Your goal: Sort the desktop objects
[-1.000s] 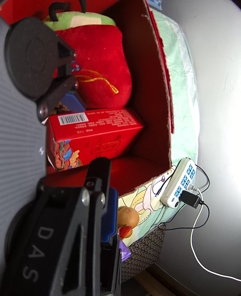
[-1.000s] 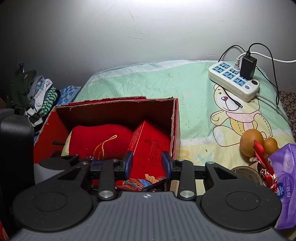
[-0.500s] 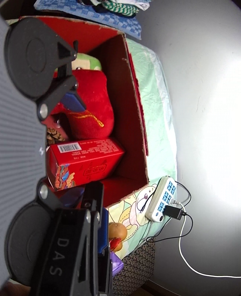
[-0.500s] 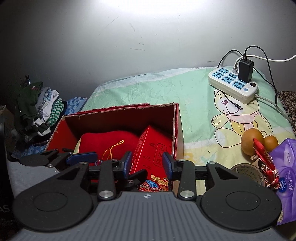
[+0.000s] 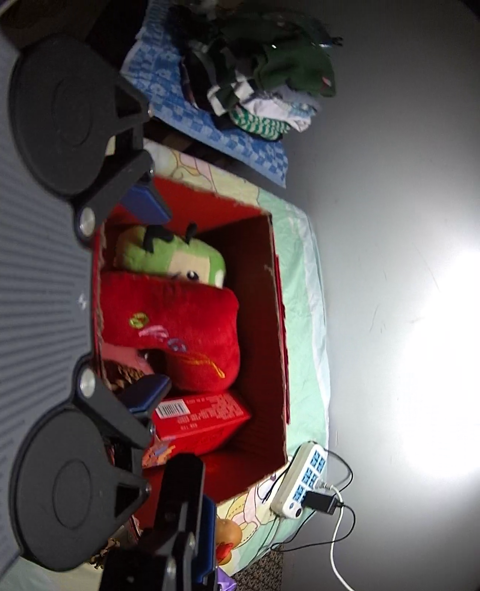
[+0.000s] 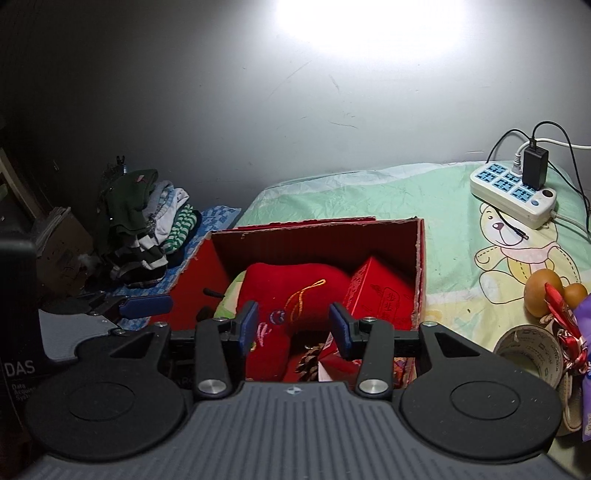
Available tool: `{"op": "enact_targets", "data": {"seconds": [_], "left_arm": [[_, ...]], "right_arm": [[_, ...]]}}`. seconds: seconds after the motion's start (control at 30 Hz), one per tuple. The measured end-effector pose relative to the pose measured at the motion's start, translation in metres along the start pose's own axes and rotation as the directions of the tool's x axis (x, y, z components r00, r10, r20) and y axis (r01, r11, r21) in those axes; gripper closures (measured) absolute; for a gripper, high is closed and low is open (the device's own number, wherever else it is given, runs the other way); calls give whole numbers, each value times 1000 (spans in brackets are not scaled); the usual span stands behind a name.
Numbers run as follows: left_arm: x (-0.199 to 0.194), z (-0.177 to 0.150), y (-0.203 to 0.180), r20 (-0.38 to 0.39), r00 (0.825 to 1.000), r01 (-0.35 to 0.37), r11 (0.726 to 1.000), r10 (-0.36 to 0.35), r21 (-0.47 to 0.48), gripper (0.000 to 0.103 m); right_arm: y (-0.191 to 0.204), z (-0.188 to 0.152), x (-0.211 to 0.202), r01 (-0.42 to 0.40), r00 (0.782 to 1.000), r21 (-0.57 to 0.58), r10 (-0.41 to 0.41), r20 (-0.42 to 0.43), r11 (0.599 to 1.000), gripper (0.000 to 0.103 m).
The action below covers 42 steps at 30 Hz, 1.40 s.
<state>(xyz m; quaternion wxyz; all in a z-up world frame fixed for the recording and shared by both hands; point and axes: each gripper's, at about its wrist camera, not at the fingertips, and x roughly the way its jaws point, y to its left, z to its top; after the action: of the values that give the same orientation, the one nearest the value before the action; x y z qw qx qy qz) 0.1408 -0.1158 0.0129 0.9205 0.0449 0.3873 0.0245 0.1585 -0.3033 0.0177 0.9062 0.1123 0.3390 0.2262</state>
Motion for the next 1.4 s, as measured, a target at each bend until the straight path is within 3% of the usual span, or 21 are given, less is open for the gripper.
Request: {"op": "enact_targets", "data": {"seconds": [0.1, 0.2, 0.3, 0.37, 0.5, 0.73, 0.87, 0.93, 0.97, 1.0, 1.2, 1.27, 1.4], "left_arm": [[-15, -14, 38, -13, 1000, 5, 996, -6, -88, 15], [-25, -38, 71, -13, 1000, 23, 995, -25, -100, 15], [-28, -67, 95, -43, 998, 50, 996, -53, -70, 15], [-24, -88, 105, -90, 990, 103, 992, -109, -70, 15], [-7, -126, 115, -178, 953, 218, 964, -244, -154, 15], [23, -155, 103, -258, 881, 351, 913, -397, -205, 15], [33, -161, 94, -270, 862, 397, 903, -428, -164, 17], [40, -162, 88, -286, 844, 431, 891, -454, -144, 28], [38, -162, 85, -272, 850, 436, 892, -452, -119, 30], [38, -162, 81, -275, 847, 447, 890, -455, -92, 39], [35, -165, 68, -263, 867, 442, 897, -424, 10, 46], [35, -164, 70, -264, 863, 446, 895, -430, 2, 48], [25, -158, 78, -254, 855, 466, 885, -452, -6, 51]], "right_arm": [[14, -8, -4, -64, 998, -39, 64, -1, 997, 55], [31, -20, -2, -101, 995, -88, 98, -36, 991, 55], [45, -37, 12, -105, 989, -111, 93, -112, 988, 55], [49, -49, 28, -112, 976, -84, 94, -196, 990, 55], [51, -76, 59, -107, 933, 22, 108, -344, 994, 55], [56, -115, 96, -24, 875, 142, 90, -476, 990, 54], [62, -125, 101, -11, 868, 179, 98, -486, 984, 51], [64, -128, 103, -2, 867, 193, 98, -489, 981, 50], [65, -129, 103, 1, 869, 198, 97, -486, 980, 50], [66, -130, 104, 2, 872, 202, 97, -480, 979, 50], [66, -135, 111, 3, 881, 286, 133, -455, 958, 47], [63, -136, 114, 4, 879, 329, 154, -451, 944, 51], [73, -132, 108, -14, 884, 289, 147, -443, 957, 59]]}}
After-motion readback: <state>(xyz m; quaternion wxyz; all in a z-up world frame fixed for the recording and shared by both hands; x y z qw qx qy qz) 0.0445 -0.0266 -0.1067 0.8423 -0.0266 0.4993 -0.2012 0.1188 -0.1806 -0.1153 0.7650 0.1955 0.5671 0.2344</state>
